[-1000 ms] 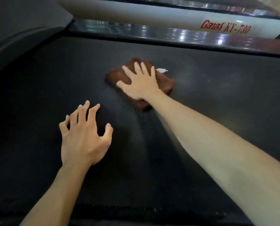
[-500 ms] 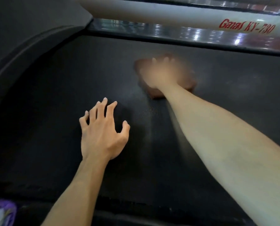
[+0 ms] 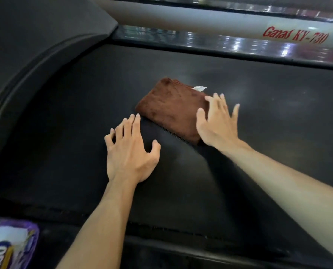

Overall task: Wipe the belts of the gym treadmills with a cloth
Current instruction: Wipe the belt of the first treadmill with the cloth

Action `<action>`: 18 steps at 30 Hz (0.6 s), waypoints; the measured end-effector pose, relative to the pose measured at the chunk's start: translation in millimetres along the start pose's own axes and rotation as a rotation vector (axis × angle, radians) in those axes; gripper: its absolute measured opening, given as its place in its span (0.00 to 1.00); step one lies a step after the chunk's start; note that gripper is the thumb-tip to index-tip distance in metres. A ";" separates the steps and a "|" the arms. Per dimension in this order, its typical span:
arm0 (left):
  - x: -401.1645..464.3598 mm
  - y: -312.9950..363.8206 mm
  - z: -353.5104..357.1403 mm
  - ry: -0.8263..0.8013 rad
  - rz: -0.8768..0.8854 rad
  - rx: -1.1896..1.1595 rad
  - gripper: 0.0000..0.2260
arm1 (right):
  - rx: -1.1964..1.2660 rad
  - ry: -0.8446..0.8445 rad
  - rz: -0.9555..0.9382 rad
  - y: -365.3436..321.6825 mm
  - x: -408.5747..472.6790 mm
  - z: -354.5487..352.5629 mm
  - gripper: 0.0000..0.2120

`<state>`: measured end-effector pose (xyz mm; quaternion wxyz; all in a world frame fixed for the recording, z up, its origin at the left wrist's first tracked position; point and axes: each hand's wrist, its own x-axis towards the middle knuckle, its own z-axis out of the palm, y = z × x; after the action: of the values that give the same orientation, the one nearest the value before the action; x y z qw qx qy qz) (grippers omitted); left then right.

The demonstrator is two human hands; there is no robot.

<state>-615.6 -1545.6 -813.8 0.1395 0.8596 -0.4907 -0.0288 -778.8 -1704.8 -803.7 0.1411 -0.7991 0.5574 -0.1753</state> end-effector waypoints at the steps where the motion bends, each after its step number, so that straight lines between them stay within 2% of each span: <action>1: 0.1 0.0 0.0 0.004 0.000 -0.007 0.36 | -0.008 -0.003 0.052 6.0 -0.4 -1.9 0.28; 3: 0.2 0.0 0.1 0.014 0.000 -0.015 0.36 | -0.026 0.006 0.097 12.2 -2.8 -3.5 0.31; 6: -0.1 -1.2 0.7 0.033 0.003 -0.029 0.36 | -0.110 -0.002 0.056 10.0 -14.0 1.4 0.36; 10: -0.4 -1.0 0.8 0.045 0.009 -0.060 0.37 | -0.090 0.001 0.054 -0.6 -15.5 1.5 0.35; 13: -3.6 -2.4 0.7 0.096 0.025 -0.115 0.37 | -0.077 -0.081 -0.039 -9.7 -5.8 -1.1 0.33; 16: -6.0 -2.4 -5.2 0.227 0.095 -0.184 0.31 | -0.035 -0.194 -0.191 -22.1 1.9 5.8 0.31; 18: -0.2 -1.7 -11.8 0.262 0.159 -0.150 0.26 | -0.019 -0.246 -0.281 -29.3 1.1 10.1 0.29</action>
<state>-612.1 -1542.2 -803.0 0.2681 0.8017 -0.5311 0.0580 -749.4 -1695.6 -800.3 0.1748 -0.8859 0.4204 -0.0890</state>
